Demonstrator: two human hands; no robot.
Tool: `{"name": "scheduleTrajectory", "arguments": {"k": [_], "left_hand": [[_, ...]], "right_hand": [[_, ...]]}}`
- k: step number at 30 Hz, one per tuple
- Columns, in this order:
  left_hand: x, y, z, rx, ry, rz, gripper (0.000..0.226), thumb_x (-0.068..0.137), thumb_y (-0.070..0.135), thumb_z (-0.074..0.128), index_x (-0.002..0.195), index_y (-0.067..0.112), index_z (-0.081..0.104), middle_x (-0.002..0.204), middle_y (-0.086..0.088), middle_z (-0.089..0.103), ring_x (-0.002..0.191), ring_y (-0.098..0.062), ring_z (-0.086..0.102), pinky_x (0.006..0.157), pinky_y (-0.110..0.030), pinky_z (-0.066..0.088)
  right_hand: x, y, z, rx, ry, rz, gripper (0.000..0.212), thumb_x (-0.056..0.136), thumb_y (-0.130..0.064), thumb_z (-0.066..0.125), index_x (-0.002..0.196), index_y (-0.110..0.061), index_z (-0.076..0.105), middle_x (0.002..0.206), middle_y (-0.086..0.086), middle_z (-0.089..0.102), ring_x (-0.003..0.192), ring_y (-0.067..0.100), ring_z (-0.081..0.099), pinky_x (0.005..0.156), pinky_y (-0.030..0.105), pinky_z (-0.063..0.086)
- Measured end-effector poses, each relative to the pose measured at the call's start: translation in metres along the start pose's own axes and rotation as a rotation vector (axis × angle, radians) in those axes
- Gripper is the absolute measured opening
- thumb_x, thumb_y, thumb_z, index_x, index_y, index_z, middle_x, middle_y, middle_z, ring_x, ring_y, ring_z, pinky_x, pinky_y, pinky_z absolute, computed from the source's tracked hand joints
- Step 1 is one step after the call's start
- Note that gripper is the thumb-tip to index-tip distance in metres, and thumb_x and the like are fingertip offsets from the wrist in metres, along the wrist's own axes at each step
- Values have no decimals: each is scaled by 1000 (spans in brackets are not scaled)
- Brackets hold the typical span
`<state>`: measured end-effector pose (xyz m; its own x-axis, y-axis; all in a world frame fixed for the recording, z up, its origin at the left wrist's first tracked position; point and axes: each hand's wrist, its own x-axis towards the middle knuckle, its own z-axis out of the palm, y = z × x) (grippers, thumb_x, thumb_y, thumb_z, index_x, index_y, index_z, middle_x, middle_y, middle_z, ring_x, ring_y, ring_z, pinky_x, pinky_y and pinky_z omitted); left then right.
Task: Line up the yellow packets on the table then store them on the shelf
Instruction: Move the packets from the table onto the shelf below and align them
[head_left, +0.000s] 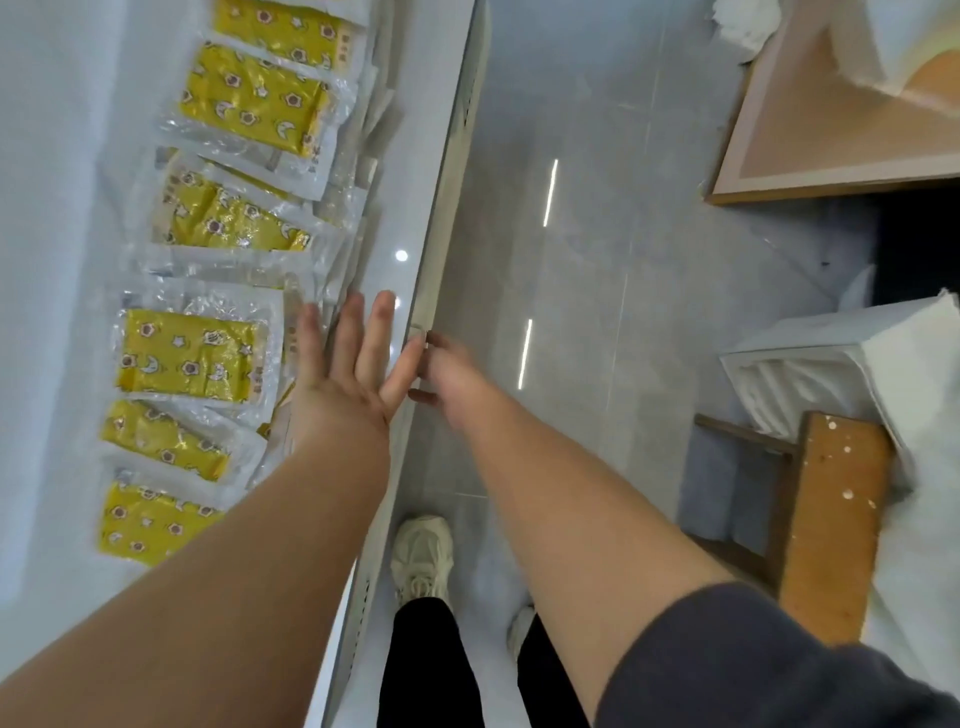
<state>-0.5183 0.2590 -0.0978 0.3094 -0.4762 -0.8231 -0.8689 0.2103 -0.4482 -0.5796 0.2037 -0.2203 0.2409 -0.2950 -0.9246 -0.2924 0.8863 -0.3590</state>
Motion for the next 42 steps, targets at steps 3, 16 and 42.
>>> {"name": "scheduleTrajectory", "arguments": {"k": [3, 16, 42], "left_hand": [[-3, 0, -1, -3, -6, 6, 147, 69, 48, 78, 124, 7, -53, 121, -37, -57, 129, -52, -38, 105, -71, -10], [-7, -7, -2, -19, 21, 52, 151, 64, 56, 79, 126, 6, -50, 122, -38, -55, 130, -54, -36, 107, -70, -8], [-7, -6, -3, -39, 2, 45, 154, 60, 59, 80, 129, 7, -48, 124, -38, -54, 130, -53, -35, 107, -70, -10]], "right_hand": [[0, -6, -4, -64, -8, 10, 15, 96, -16, 48, 94, -26, 60, 106, 3, 65, 95, 16, 60, 87, 37, 54], [-62, -15, -100, -151, -22, -32, 98, 77, -63, 64, 153, -35, 9, 157, -5, 24, 140, 26, 33, 107, 53, 37], [-67, -12, -133, -388, 150, 12, 83, 86, -2, 56, 150, -36, 17, 128, 4, 54, 102, 25, 60, 80, 42, 57]]}}
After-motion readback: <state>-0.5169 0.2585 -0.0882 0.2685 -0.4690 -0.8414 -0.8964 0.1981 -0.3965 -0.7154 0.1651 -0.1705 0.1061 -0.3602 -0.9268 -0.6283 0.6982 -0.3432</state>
